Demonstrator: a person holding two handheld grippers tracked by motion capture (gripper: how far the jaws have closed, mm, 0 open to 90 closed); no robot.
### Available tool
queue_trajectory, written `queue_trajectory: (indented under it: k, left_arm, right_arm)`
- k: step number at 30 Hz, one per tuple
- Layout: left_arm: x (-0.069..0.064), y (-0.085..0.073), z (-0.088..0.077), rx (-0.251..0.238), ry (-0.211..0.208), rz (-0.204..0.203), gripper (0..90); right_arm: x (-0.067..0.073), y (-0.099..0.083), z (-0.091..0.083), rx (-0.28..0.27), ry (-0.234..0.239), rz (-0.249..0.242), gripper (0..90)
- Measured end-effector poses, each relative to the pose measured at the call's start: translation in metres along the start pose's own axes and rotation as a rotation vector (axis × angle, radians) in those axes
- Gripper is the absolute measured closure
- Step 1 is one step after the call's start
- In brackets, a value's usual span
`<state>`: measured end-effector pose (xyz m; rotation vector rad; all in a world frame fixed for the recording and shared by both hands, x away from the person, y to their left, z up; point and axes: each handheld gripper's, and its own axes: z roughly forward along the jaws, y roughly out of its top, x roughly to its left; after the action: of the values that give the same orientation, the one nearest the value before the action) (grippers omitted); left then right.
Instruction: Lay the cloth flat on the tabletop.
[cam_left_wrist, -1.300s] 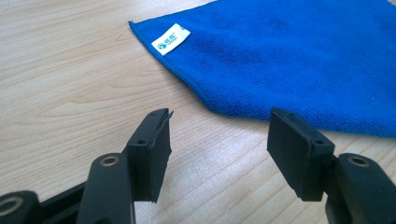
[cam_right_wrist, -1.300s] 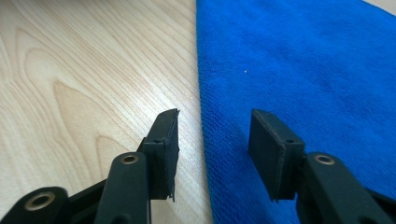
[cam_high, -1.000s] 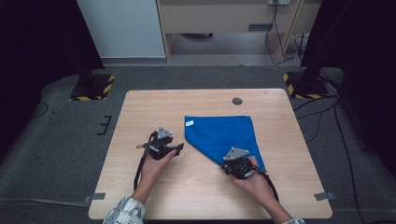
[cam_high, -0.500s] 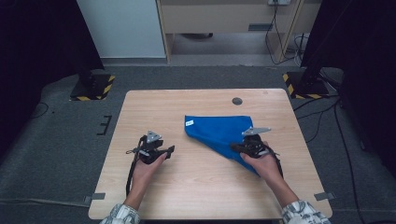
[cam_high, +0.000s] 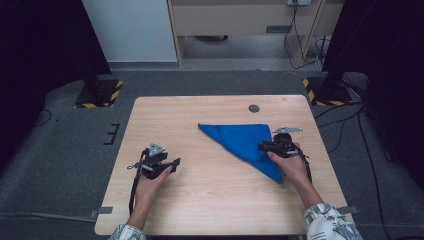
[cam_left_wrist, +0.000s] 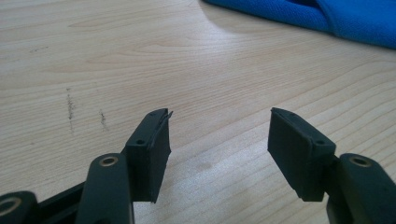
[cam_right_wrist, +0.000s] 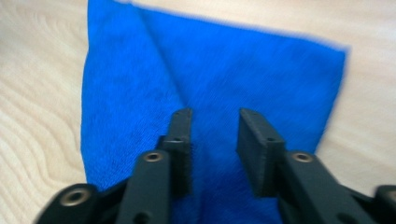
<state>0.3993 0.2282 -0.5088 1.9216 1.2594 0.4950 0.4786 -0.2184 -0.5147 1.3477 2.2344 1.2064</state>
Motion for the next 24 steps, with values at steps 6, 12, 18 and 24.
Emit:
queue_trajectory:
  k: [6,12,18,24]
  left_arm:
    - [-0.001,0.000,0.001,0.005,0.002,0.009,38.3]
    - [-0.003,0.001,0.000,0.004,0.000,0.017,38.2]
    - [-0.004,0.001,0.001,0.003,-0.001,0.017,37.3]
    - [-0.005,0.001,0.002,0.008,-0.003,0.021,36.8]
  right_arm:
    - [0.029,0.016,-0.020,-0.074,-0.009,-0.093,69.4]
    - [0.064,0.012,0.002,-0.009,0.032,-0.179,70.4]
    - [0.078,0.002,0.019,0.030,0.019,-0.198,57.2]
    - [0.092,-0.004,0.027,0.049,-0.019,-0.289,56.0]
